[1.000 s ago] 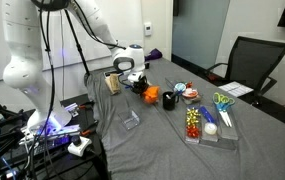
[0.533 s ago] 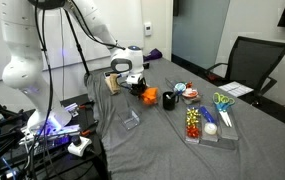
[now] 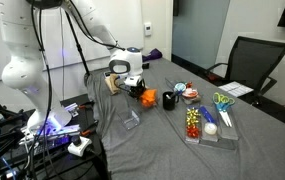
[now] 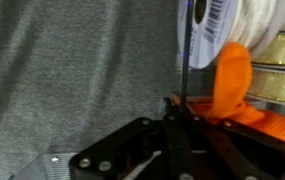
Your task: Move the container on the left to the right.
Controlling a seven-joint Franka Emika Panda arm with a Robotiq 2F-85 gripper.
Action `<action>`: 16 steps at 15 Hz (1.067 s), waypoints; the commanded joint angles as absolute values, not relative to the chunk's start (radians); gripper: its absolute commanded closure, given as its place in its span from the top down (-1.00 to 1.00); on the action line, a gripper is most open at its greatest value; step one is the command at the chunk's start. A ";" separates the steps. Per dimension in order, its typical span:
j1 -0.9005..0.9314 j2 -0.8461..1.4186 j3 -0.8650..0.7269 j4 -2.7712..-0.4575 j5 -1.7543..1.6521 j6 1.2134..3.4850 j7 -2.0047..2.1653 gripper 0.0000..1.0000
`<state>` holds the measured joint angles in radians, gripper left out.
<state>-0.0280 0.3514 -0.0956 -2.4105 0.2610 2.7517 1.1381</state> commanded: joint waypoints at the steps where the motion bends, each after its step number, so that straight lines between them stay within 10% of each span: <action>1: -0.043 0.280 -0.092 -2.457 0.309 2.763 1.090 -0.98; 16: -0.067 0.263 -0.077 -2.444 0.353 2.721 1.041 -0.98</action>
